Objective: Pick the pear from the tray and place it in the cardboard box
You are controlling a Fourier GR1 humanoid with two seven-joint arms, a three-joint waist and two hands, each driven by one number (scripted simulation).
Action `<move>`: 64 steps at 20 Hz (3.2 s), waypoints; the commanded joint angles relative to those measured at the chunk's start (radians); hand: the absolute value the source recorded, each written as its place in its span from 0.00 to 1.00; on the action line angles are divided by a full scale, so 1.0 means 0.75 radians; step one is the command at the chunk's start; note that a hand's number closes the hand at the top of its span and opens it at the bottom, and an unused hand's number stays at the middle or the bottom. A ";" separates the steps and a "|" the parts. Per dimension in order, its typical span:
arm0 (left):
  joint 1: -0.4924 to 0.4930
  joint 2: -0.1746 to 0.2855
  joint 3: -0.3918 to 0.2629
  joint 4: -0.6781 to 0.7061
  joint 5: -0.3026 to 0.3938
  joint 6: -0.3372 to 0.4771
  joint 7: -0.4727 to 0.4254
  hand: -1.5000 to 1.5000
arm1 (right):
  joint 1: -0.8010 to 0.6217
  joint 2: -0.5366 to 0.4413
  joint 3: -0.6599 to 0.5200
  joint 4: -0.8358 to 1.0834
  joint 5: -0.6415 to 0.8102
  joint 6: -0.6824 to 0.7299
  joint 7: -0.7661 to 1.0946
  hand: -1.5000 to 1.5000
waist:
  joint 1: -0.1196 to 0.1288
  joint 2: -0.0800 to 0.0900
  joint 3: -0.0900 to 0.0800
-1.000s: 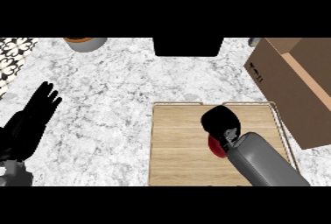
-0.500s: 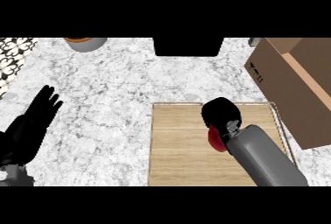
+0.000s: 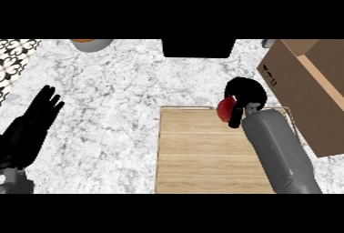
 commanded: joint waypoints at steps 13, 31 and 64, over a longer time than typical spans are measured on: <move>0.023 -0.042 -0.020 -0.043 -0.048 0.046 0.036 0.50 | -0.281 0.007 -0.017 -0.286 0.154 -0.222 0.225 1.00 | -0.030 -0.019 -0.001; 0.004 -0.014 0.039 0.052 -0.006 -0.052 -0.039 0.50 | -0.430 -0.360 -0.295 -0.354 0.208 -0.110 0.337 1.00 | -0.016 -0.009 -0.002; 0.002 -0.037 0.041 0.010 -0.019 -0.068 0.003 0.50 | -0.168 -0.415 -0.657 0.440 -0.182 -0.768 -0.436 0.00 | -0.011 -0.007 0.000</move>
